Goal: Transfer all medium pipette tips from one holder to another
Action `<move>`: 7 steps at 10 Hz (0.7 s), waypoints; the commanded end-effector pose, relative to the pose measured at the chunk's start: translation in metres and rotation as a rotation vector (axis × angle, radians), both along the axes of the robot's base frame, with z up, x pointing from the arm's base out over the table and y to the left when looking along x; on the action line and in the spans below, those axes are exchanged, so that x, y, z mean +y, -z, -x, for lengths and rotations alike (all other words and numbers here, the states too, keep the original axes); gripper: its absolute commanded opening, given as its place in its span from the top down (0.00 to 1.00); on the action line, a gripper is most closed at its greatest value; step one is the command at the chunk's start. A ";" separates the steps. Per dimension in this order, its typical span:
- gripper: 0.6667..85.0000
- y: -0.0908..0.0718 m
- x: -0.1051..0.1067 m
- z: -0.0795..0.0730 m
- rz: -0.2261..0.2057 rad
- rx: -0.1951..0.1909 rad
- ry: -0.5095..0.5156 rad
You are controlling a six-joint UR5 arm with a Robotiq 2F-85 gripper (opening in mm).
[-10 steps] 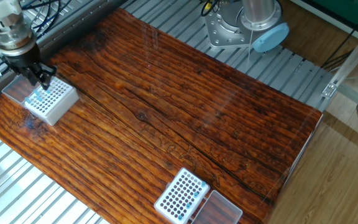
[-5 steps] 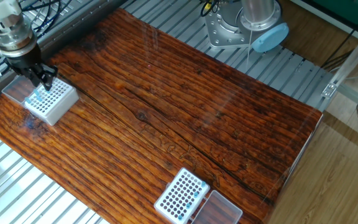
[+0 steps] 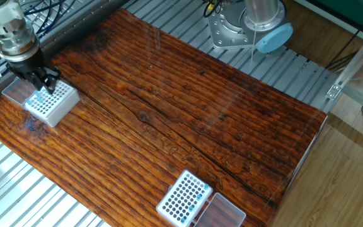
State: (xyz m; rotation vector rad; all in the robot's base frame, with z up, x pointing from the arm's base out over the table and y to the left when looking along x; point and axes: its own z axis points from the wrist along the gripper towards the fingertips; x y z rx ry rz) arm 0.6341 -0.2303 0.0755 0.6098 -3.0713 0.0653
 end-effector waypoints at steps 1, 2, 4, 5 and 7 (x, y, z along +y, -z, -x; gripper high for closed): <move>0.59 0.002 -0.001 0.003 0.003 0.003 -0.023; 0.59 0.003 -0.005 0.003 0.015 0.003 -0.031; 0.60 0.006 -0.005 0.001 0.015 -0.001 -0.043; 0.60 0.007 -0.003 0.000 0.008 -0.003 -0.045; 0.60 0.006 -0.002 0.000 0.006 -0.003 -0.048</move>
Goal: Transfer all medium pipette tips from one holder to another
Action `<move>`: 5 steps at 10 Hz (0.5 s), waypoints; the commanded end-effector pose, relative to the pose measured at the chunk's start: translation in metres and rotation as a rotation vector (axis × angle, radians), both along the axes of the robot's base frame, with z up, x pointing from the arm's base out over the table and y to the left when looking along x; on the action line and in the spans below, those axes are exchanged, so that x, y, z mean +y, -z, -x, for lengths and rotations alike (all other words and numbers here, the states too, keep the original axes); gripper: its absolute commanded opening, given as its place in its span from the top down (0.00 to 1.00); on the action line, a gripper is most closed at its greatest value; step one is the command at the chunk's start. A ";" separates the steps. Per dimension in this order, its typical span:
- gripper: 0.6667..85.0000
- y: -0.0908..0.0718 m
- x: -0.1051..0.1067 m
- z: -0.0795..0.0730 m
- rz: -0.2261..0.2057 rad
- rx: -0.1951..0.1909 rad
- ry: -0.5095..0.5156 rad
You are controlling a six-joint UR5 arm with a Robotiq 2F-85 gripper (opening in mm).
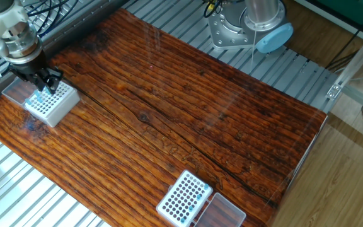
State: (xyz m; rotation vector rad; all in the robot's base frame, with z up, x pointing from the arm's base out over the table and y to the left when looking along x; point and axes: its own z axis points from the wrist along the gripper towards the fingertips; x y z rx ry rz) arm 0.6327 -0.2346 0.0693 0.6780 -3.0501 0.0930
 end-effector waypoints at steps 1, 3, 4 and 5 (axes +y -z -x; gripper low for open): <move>0.61 0.000 0.001 -0.002 -0.006 -0.006 -0.004; 0.63 0.001 0.000 -0.002 -0.003 -0.007 -0.006; 0.63 0.001 0.000 -0.002 -0.003 -0.007 -0.007; 0.64 0.002 0.000 -0.002 -0.005 -0.007 -0.009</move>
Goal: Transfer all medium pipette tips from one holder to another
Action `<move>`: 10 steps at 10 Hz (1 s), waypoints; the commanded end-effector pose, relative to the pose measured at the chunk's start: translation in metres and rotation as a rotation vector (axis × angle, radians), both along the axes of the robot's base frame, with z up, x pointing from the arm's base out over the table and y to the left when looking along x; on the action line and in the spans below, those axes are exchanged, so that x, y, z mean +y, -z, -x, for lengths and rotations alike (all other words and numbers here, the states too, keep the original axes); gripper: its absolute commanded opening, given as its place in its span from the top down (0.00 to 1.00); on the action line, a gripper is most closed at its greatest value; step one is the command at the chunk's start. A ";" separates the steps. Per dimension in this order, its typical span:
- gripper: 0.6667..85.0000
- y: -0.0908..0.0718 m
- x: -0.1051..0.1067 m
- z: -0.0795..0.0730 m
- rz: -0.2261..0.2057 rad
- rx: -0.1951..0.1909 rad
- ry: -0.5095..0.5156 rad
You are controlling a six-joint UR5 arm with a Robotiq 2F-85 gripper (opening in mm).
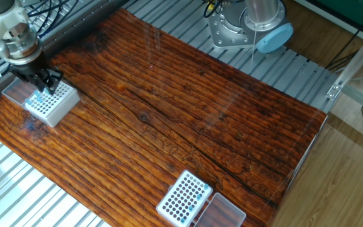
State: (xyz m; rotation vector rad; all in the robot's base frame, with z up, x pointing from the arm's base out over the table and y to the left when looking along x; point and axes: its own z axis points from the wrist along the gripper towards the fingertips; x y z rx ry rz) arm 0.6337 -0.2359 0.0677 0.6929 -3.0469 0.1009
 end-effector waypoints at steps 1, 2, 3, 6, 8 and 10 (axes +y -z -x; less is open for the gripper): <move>0.66 0.001 0.002 -0.001 -0.011 -0.006 0.001; 0.67 0.001 0.001 -0.002 -0.011 -0.007 0.001; 0.68 0.002 0.001 -0.002 -0.011 -0.007 0.001; 0.72 0.002 0.001 -0.003 -0.010 -0.009 0.001; 0.74 0.002 0.001 -0.003 -0.011 -0.009 0.004; 0.77 0.002 0.002 -0.002 -0.013 -0.008 0.006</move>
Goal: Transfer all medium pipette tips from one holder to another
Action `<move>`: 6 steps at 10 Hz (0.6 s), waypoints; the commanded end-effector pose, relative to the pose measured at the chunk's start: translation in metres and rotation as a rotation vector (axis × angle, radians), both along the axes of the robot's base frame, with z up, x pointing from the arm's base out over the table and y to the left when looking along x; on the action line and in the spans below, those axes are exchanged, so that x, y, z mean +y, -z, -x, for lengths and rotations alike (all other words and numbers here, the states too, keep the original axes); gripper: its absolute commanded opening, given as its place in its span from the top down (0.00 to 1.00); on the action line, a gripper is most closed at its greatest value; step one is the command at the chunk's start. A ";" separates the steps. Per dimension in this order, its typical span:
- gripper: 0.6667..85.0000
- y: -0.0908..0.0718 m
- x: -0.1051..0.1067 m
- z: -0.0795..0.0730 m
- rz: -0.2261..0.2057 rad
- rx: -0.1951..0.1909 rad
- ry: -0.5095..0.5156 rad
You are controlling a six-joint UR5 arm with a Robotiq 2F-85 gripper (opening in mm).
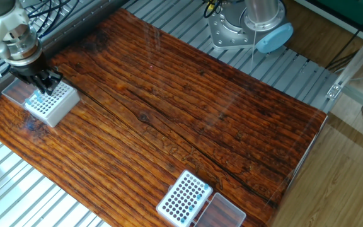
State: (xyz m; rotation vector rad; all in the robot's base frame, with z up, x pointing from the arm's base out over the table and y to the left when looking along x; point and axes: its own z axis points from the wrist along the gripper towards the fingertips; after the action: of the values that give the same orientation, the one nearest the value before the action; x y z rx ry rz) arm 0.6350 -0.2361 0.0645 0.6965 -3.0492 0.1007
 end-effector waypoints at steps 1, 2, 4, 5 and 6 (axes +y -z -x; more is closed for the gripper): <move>0.79 -0.001 0.002 0.000 -0.012 -0.002 0.012; 0.84 -0.001 0.001 0.000 -0.010 -0.002 0.014; 0.85 -0.002 0.002 0.000 -0.010 -0.001 0.016; 0.85 -0.003 0.002 0.001 -0.010 0.001 0.016; 0.85 -0.005 0.002 0.000 -0.013 0.004 0.016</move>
State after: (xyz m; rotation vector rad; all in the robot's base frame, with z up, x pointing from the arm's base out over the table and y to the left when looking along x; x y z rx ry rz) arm 0.6338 -0.2358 0.0662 0.6827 -3.0471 0.0971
